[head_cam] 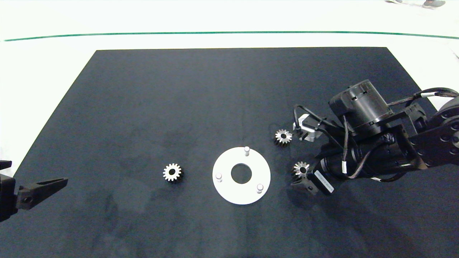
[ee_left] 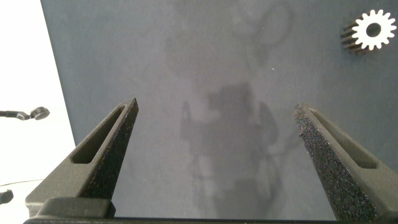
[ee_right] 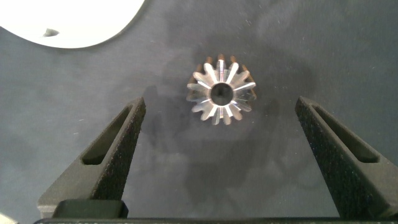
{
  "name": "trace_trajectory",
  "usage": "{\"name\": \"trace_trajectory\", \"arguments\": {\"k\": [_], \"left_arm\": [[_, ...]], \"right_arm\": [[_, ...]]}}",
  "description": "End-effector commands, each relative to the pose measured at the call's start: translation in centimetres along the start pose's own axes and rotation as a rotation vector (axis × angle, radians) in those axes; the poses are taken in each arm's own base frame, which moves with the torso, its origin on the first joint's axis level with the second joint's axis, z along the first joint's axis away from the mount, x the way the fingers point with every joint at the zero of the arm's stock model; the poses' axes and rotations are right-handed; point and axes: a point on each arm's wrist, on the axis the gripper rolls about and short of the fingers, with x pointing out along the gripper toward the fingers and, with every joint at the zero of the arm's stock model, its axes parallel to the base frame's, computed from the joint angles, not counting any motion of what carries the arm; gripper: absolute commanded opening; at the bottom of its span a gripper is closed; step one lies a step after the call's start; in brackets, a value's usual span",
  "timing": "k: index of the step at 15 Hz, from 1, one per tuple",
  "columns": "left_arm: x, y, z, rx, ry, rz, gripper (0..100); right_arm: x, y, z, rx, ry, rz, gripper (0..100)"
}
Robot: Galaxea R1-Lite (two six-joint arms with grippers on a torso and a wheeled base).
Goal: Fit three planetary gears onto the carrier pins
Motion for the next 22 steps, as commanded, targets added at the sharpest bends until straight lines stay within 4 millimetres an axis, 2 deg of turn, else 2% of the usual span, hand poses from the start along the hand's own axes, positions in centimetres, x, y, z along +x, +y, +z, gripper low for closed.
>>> {"name": "trace_trajectory", "arguments": {"k": [1, 5, 22], "left_arm": [[0.0, 0.0, 0.0, 0.001, 0.001, 0.000, 100], [-0.2, 0.0, 0.0, 0.002, -0.005, 0.001, 100], [-0.1, 0.0, -0.1, 0.002, -0.002, 0.000, 100]], "right_arm": [[1.4, -0.1, -0.1, 0.002, 0.033, 0.008, 100], [2.1, 0.0, 0.1, 0.004, 0.029, 0.007, 97], [2.5, -0.1, 0.2, 0.006, 0.025, -0.001, 63]]}}
